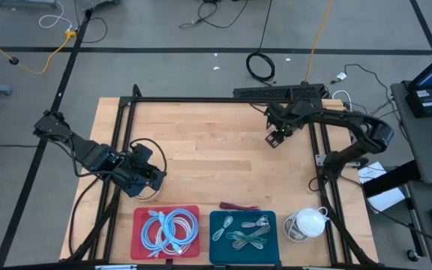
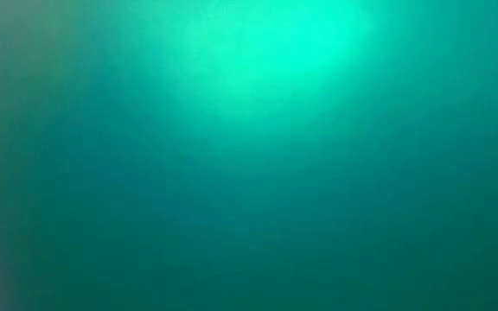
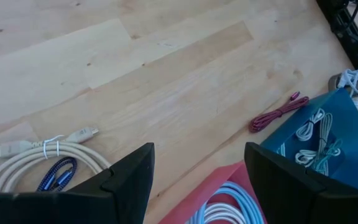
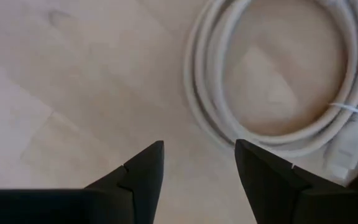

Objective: Pick & Place USB Port
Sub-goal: Put the top right brown HDMI cable into the red bin

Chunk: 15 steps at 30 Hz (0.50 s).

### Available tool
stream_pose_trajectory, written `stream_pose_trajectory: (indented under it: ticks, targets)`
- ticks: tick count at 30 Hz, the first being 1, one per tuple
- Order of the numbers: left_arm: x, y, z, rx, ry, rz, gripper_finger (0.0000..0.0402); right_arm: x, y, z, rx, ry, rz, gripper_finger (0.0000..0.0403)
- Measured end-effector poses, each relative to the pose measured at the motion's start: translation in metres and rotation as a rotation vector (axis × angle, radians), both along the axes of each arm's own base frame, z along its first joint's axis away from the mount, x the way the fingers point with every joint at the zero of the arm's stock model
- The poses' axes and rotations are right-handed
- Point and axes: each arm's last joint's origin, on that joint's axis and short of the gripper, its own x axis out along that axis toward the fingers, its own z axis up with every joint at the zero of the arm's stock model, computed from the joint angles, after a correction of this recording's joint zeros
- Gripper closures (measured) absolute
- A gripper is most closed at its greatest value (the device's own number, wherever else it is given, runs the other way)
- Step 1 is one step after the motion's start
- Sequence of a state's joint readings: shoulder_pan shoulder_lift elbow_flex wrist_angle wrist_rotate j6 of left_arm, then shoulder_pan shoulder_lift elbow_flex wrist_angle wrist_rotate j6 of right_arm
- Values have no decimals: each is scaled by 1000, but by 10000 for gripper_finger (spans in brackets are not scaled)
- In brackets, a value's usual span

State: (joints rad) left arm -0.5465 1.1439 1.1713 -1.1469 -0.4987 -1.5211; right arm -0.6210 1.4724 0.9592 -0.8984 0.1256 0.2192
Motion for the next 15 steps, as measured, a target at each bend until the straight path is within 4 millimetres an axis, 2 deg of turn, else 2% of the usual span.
stream_pose_trajectory:
  ticks: [7,15]
  targets:
    - [2,-1,1,-20,-22,-1,149,-13,-14,-6,19,83,79,183]
    - [3,-4,2,-33,-39,-11,149,-15,-21,-19,123,31,122,157]
